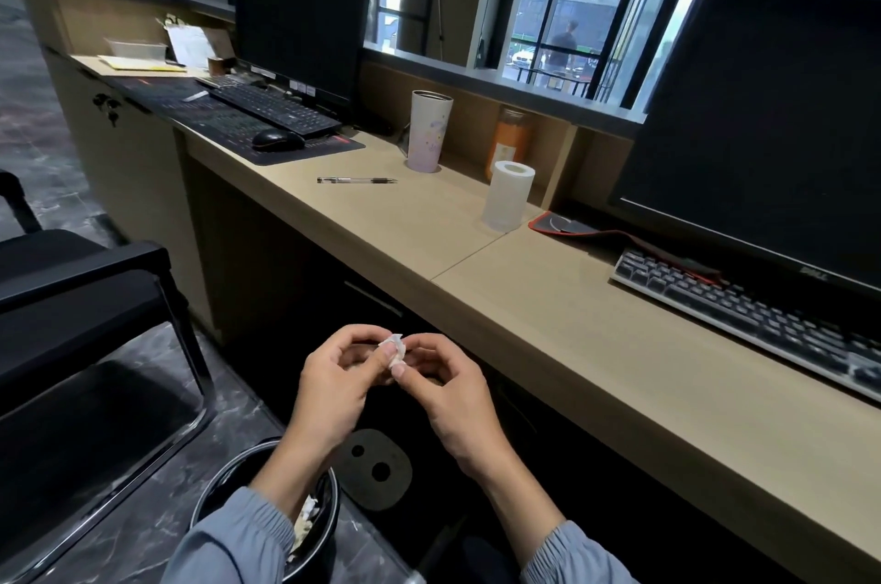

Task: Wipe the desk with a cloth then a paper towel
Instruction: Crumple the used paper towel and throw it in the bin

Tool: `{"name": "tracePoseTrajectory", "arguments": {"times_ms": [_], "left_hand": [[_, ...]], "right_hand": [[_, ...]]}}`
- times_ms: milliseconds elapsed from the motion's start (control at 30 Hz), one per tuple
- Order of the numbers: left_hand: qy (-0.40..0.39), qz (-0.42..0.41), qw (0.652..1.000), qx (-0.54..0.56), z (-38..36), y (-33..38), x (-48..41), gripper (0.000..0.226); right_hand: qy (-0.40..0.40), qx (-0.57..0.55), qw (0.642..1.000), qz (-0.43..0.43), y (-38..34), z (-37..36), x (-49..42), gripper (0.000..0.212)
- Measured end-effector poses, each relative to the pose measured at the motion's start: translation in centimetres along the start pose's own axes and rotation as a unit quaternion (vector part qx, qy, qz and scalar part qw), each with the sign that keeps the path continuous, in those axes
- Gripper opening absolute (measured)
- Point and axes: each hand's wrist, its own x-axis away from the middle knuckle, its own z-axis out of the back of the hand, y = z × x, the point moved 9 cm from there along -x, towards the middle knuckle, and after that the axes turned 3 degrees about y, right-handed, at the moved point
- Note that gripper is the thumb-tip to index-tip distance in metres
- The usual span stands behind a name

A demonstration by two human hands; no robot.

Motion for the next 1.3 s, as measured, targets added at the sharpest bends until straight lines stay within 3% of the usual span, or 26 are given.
{"name": "tracePoseTrajectory", "arguments": {"times_ms": [300, 467, 767, 867, 1033, 1167, 1300], "left_hand": [[-0.056, 0.031, 0.997, 0.046, -1.2, -0.1, 0.2, 0.012], [-0.094, 0.024, 0.995, 0.013, -1.6, 0.0, 0.4, 0.019], [-0.055, -0.002, 0.998, -0.010, -2.9, 0.2, 0.0, 0.014], [-0.035, 0.005, 0.999, -0.001, -2.2, -0.3, -0.4, 0.016], [-0.067, 0.025, 0.997, 0.007, -0.9, -1.7, -1.0, 0.012], [-0.043, 0.012, 0.998, -0.032, 2.4, -3.1, -1.0, 0.021], [0.021, 0.013, 0.998, -0.058, 6.8, -5.1, -0.7, 0.015]], "right_hand": [[0.041, 0.014, 0.999, 0.004, -0.4, 0.9, -0.3, 0.010], [0.051, 0.037, 0.998, 0.003, -0.1, 1.3, -0.3, 0.007], [0.074, 0.103, 0.990, 0.054, -1.9, 3.4, -1.5, 0.004], [0.055, 0.088, 0.994, 0.031, -1.1, 3.1, -1.9, 0.003], [0.026, 0.044, 0.999, 0.000, 0.9, 0.9, -2.1, 0.005], [0.001, 0.035, 0.999, -0.028, 3.2, -2.1, -1.8, 0.005], [-0.034, 0.012, 0.998, -0.053, 5.7, -5.8, -1.6, 0.011]]}}
